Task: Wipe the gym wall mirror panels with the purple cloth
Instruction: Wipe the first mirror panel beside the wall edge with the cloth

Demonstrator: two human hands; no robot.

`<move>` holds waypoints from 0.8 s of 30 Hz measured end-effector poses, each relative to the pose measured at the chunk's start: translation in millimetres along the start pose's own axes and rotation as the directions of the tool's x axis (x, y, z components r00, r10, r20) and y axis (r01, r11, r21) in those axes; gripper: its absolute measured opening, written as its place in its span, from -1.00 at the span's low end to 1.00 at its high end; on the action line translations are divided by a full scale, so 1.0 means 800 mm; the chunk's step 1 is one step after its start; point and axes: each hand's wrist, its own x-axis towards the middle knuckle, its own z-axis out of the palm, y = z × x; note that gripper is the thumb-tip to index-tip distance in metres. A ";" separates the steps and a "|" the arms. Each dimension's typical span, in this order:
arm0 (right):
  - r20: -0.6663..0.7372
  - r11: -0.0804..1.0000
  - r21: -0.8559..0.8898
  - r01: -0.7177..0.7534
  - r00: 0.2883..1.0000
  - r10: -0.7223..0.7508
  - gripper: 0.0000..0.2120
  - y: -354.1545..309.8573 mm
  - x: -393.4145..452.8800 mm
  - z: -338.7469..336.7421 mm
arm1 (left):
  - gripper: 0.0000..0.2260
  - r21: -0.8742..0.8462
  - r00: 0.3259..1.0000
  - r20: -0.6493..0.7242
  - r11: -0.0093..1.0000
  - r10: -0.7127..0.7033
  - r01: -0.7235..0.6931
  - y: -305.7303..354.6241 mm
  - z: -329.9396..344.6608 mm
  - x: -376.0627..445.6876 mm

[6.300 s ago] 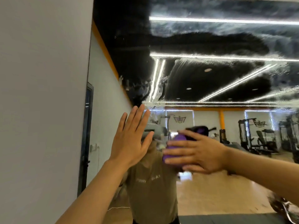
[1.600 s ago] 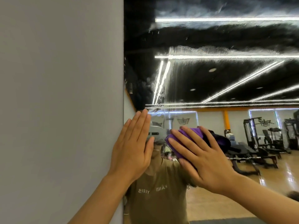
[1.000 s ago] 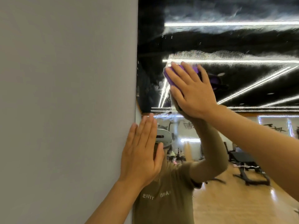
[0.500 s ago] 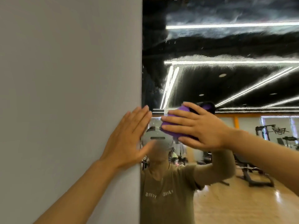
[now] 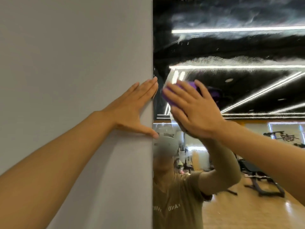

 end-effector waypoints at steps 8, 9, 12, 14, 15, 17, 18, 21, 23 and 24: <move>0.165 0.856 0.048 0.515 0.841 -0.515 -0.52 -0.006 -0.064 -0.001 | 0.33 0.045 0.998 0.054 0.998 0.034 -0.037 -0.005 -0.002 0.002; 0.172 0.862 0.042 0.505 0.847 -0.504 -0.52 0.000 -0.049 -0.002 | 0.33 0.048 0.998 0.051 0.998 0.041 -0.044 -0.005 -0.002 0.001; 0.080 0.959 0.000 0.283 0.956 -0.282 -0.49 0.008 0.000 -0.003 | 0.33 0.034 0.999 0.035 0.999 0.033 -0.034 -0.003 -0.004 -0.002; 0.014 0.993 -0.015 0.118 0.993 -0.118 -0.48 0.002 0.022 -0.002 | 0.34 0.022 0.999 0.036 1.000 0.004 -0.005 -0.001 -0.003 -0.004; -0.006 0.998 -0.014 0.063 0.998 -0.063 -0.47 -0.004 0.027 0.000 | 0.35 0.019 0.999 0.039 1.000 -0.011 0.010 -0.001 -0.002 -0.005; -0.033 1.000 -0.006 0.010 0.999 -0.010 -0.47 -0.013 0.031 0.003 | 0.35 0.012 0.999 0.044 1.000 -0.023 0.022 -0.001 -0.003 -0.006; -0.036 1.000 -0.001 -0.001 0.999 0.001 -0.46 -0.016 0.030 0.003 | 0.35 0.010 0.999 0.045 1.000 -0.020 0.019 -0.001 -0.003 -0.006; -0.018 0.999 -0.007 0.031 0.999 -0.031 -0.47 -0.023 0.014 0.004 | 0.34 0.011 0.999 0.044 1.000 -0.003 0.002 0.000 -0.003 -0.008; 0.022 0.993 -0.011 0.115 0.993 -0.115 -0.47 -0.031 -0.010 0.005 | 0.32 0.013 0.999 0.046 1.000 0.007 -0.008 0.000 -0.001 -0.010; 0.043 0.987 -0.012 0.161 0.986 -0.161 -0.48 -0.037 -0.027 0.006 | 0.31 0.015 0.999 0.046 1.000 0.012 -0.012 0.000 -0.001 -0.011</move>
